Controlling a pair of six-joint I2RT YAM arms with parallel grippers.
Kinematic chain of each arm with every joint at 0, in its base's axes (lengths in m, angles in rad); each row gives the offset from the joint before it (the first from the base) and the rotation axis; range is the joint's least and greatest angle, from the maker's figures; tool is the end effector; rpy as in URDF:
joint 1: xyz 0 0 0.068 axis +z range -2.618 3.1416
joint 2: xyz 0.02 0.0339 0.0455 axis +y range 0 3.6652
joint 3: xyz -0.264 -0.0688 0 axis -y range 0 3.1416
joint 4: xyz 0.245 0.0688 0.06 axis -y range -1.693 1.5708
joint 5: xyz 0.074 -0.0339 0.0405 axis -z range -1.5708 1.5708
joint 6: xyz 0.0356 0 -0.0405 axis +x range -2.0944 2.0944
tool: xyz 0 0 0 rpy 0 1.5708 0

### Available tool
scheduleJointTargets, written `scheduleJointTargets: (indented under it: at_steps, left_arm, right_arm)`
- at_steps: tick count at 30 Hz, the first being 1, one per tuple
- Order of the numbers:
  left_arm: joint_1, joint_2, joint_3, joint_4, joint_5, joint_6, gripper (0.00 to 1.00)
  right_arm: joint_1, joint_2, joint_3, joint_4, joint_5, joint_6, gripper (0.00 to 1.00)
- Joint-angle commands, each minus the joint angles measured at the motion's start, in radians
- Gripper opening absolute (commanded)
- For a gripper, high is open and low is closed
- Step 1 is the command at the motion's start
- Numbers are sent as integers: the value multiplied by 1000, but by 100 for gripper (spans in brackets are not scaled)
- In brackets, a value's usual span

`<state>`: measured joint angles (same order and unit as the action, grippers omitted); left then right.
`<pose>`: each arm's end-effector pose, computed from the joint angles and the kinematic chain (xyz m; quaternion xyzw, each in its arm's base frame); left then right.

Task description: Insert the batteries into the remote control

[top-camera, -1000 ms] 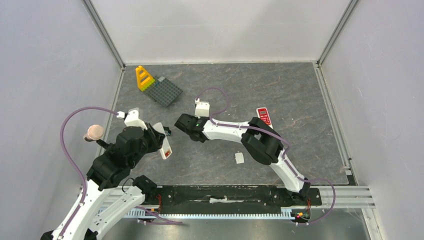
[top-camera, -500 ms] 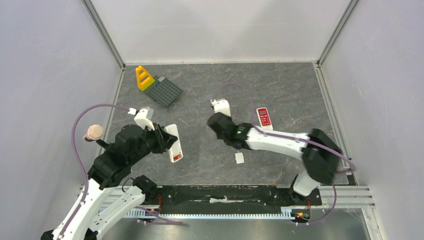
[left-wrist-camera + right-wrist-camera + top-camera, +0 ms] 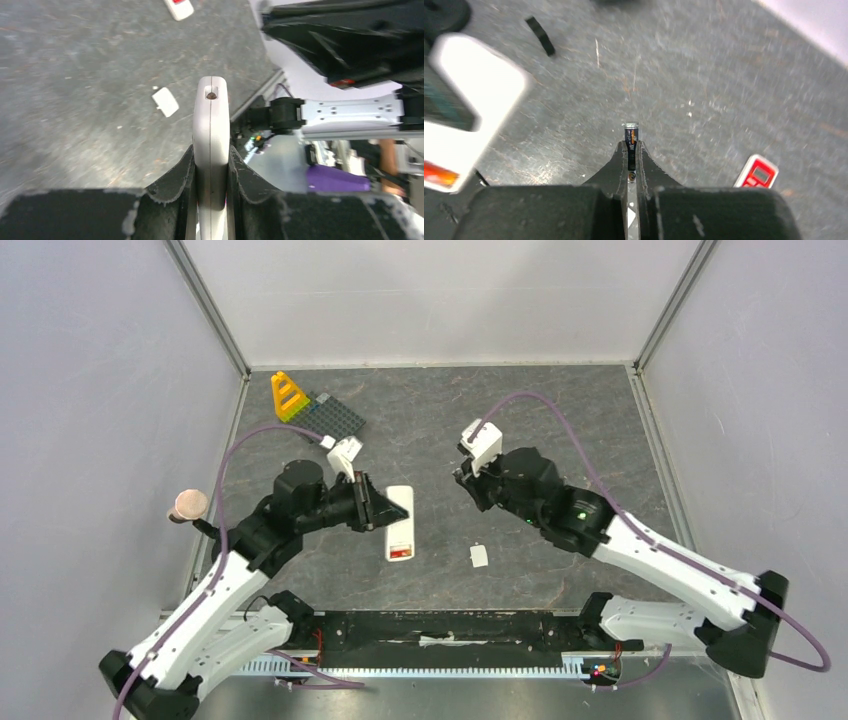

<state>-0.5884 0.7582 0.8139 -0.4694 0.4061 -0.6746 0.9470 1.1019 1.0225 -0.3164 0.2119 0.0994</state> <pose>0.1314 -0.1046 0.3257 0.0748 0.8240 -0.4525 0.3326 0.1522 0.1986 0.3474 -0.2869 0.7785 0.1991 0.5214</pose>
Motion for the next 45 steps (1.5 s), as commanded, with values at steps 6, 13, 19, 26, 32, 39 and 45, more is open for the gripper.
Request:
scheduleJointTargets:
  at_steps: [6,13,19,26,32,39,45]
  left_arm:
    - [3,240,-98,618,307,-299,2]
    - [4,433,-121,945,453,-386,2]
    - [4,568,-131,1136,482,-487,2]
    - [4,696,-138,1288,517,-584,2]
    - [4,749,-153,1354,542,-637,2]
    - [4,759,-156,1347,554,-651,2]
    - [4,763,-156,1335,548,-657,2]
  right_arm:
    - [7,-174,73,-187,-369,-247,0]
    - [6,-181,92,-291,-465,-281,0]
    - [22,-119,119,-339,-438,-280,0]
    - [63,-19,178,-396,-373,-286,0]
    - [86,44,221,-435,-322,-288,0]
    - [107,78,231,-451,-310,-293,0]
    - [115,88,232,-452,-306,-293,2]
